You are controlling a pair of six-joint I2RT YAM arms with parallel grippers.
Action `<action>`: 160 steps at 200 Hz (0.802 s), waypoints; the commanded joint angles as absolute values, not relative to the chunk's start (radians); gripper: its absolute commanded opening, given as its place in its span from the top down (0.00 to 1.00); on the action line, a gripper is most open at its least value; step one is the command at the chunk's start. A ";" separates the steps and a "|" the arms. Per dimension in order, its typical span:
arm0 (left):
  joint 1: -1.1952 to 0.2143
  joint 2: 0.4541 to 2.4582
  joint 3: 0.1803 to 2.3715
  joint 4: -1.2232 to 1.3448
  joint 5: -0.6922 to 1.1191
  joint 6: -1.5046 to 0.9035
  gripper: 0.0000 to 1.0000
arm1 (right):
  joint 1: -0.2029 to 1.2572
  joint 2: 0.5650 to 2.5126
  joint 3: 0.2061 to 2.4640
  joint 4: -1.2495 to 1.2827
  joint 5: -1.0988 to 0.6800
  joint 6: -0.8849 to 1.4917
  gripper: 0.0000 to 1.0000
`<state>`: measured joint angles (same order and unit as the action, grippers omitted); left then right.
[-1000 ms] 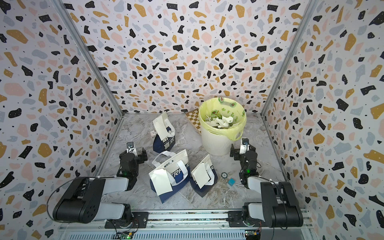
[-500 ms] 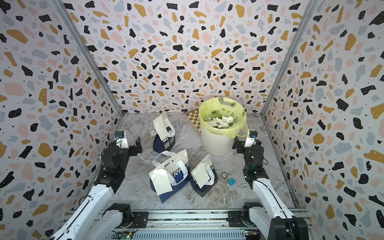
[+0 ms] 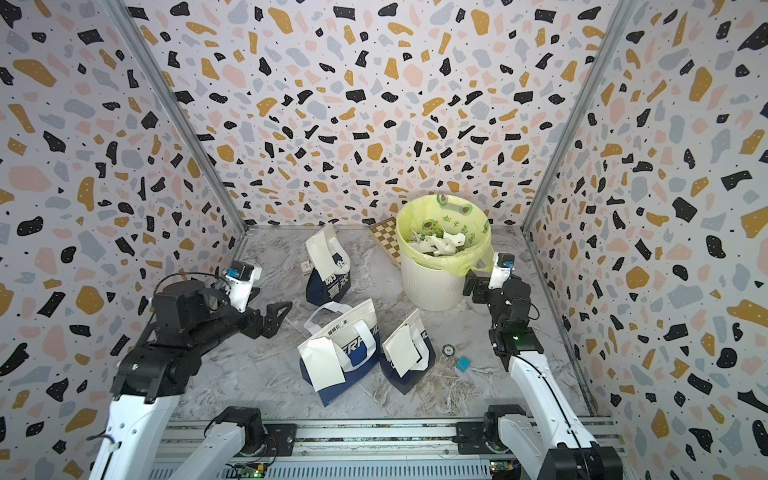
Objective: Shred takeout receipts and throw away
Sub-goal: Pick up the takeout bag at the center of the board.
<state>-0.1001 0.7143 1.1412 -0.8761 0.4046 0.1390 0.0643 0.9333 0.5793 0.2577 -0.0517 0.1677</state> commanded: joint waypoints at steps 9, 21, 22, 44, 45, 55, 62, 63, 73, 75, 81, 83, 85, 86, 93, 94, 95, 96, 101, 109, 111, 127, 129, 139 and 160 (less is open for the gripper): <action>-0.098 0.702 1.270 -1.261 0.621 0.277 0.04 | 0.076 0.908 0.640 0.206 -0.097 0.151 0.00; -0.098 0.693 1.281 -1.320 0.709 0.301 0.04 | 0.075 0.904 0.644 0.178 -0.105 0.142 0.00; -0.098 0.692 1.281 -1.322 0.716 0.303 0.04 | 0.075 0.904 0.644 0.176 -0.104 0.142 0.00; -0.097 0.687 1.234 -1.281 0.816 0.264 0.06 | 0.075 0.904 0.632 0.132 -0.050 0.143 0.00; -0.098 0.687 1.231 -1.276 0.817 0.260 0.06 | 0.076 0.903 0.632 0.128 -0.043 0.144 0.00; -0.098 0.682 1.205 -1.227 0.825 0.243 0.08 | 0.075 0.901 0.625 0.109 0.012 0.156 0.00; -0.098 0.677 1.188 -1.198 0.819 0.238 0.09 | 0.074 0.899 0.615 0.101 0.046 0.160 0.00; -0.098 0.678 1.186 -1.193 0.817 0.238 0.09 | 0.074 0.898 0.614 0.100 0.050 0.161 0.00; -0.098 0.682 1.169 -1.167 0.817 0.248 0.10 | 0.072 0.897 0.606 0.084 0.090 0.167 0.00; -0.098 0.682 1.168 -1.162 0.819 0.250 0.11 | 0.072 0.897 0.604 0.082 0.095 0.169 0.00; -0.099 0.690 1.161 -1.150 0.828 0.255 0.13 | 0.069 0.895 0.601 0.072 0.107 0.172 0.00; -0.100 0.692 1.158 -1.144 0.829 0.255 0.13 | 0.069 0.894 0.601 0.068 0.110 0.172 0.00; -0.103 0.693 1.154 -1.137 0.829 0.254 0.14 | 0.069 0.893 0.599 0.065 0.114 0.173 0.00; -0.106 0.694 1.151 -1.133 0.829 0.253 0.14 | 0.069 0.893 0.599 0.062 0.116 0.172 0.00; -0.118 0.697 1.140 -1.113 0.830 0.252 0.17 | 0.069 0.890 0.599 0.044 0.137 0.179 0.00; -0.120 0.698 1.138 -1.111 0.831 0.252 0.17 | 0.068 0.890 0.599 0.041 0.141 0.182 0.01; -0.121 0.700 1.137 -1.108 0.832 0.252 0.18 | 0.068 0.890 0.600 0.038 0.145 0.184 0.00; -0.122 0.700 1.135 -1.106 0.833 0.251 0.18 | 0.068 0.890 0.600 0.035 0.150 0.185 0.00; -0.126 0.707 1.128 -1.095 0.837 0.247 0.20 | 0.068 0.888 0.603 0.014 0.177 0.196 0.00; -0.134 0.715 1.118 -1.077 0.833 0.244 0.23 | 0.067 0.884 0.605 -0.015 0.228 0.226 0.00; -0.137 0.717 1.116 -1.074 0.832 0.244 0.24 | 0.066 0.883 0.604 -0.023 0.242 0.235 0.00; -0.149 0.731 1.101 -1.041 0.816 0.248 0.29 | 0.064 0.879 0.605 -0.095 0.339 0.324 0.00; -0.151 0.734 1.098 -1.035 0.814 0.248 0.30 | 0.063 0.879 0.605 -0.107 0.352 0.339 0.00; -0.160 0.746 1.086 -1.010 0.807 0.245 0.34 | 0.063 0.875 0.602 -0.156 0.398 0.416 0.00; -0.197 0.782 1.083 -0.990 0.802 0.245 0.40 | 0.061 0.854 0.601 -0.229 0.418 0.513 0.00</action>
<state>-0.1642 0.7513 1.0916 -1.0702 0.7986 0.2432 0.0662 0.8886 0.5983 -0.0887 0.3069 0.3447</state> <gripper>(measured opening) 0.620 0.996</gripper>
